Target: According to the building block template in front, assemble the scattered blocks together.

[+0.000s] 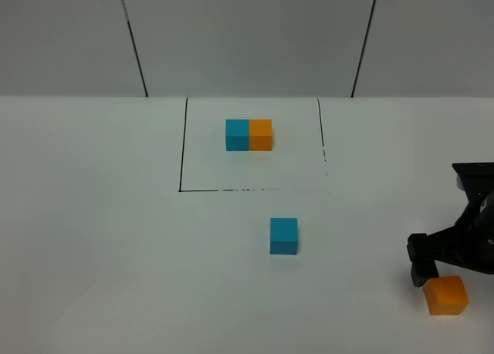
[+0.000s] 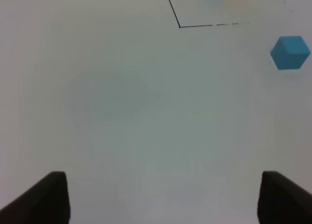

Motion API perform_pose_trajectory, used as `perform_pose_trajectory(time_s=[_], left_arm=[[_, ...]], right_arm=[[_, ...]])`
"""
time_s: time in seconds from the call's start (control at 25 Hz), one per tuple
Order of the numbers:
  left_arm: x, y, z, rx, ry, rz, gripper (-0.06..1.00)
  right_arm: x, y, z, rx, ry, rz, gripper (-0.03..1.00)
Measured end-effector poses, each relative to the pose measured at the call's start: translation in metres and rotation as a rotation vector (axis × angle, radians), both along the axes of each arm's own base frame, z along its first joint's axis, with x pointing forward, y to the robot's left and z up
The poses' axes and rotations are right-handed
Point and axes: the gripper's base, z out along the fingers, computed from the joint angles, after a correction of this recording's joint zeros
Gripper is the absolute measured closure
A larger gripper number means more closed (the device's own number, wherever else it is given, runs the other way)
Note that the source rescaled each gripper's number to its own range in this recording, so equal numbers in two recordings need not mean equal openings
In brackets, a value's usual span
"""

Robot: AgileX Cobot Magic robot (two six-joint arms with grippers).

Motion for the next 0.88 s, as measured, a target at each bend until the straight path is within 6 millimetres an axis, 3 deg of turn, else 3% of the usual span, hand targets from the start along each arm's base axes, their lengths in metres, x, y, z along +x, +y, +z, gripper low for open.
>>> perform_pose_trajectory(time_s=[0.4,0.88], left_arm=[[0.000,0.000,0.000,0.000,0.000,0.000,0.29],[0.000,0.000,0.000,0.000,0.000,0.000,0.29]], right_arm=[[-0.014,0.001,-0.025,0.027,-0.014,0.050,-0.03],[-0.008,-0.010,-0.037,0.025,-0.020,0.024,-0.03]])
